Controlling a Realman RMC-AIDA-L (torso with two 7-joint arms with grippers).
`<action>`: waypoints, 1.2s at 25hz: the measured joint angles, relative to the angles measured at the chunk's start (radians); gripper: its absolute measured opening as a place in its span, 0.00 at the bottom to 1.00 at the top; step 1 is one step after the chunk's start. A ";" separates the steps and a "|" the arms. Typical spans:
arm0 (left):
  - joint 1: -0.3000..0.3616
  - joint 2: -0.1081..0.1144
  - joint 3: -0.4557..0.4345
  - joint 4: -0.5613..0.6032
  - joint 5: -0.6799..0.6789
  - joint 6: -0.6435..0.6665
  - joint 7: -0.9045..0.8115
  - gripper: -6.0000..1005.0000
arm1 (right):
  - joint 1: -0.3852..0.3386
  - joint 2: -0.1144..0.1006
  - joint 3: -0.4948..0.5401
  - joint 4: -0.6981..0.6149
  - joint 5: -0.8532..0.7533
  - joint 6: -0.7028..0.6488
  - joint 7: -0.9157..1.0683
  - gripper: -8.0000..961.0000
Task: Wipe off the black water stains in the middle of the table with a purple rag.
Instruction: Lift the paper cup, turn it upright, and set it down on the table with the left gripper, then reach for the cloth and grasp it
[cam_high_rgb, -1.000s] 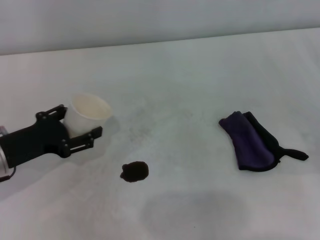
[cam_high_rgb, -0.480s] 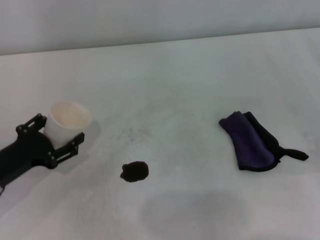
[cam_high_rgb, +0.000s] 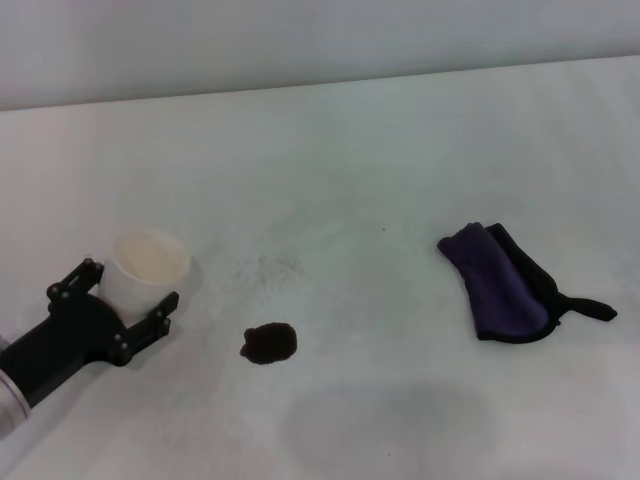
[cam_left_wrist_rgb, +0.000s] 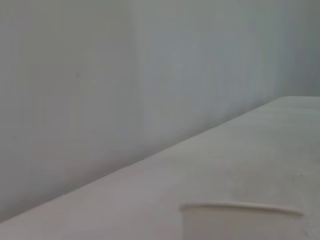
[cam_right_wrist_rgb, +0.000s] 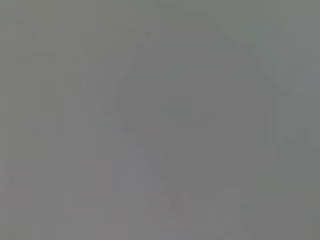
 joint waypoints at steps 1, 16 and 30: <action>0.003 -0.001 -0.001 -0.009 -0.003 -0.002 0.001 0.80 | 0.000 0.000 0.000 -0.001 0.000 -0.001 0.000 0.89; 0.037 -0.002 -0.003 -0.063 -0.023 -0.016 0.003 0.80 | 0.013 0.001 -0.020 -0.017 -0.019 -0.064 -0.009 0.89; 0.080 0.001 0.004 -0.061 -0.055 -0.055 0.004 0.88 | 0.039 0.002 -0.052 -0.030 -0.026 -0.107 -0.027 0.89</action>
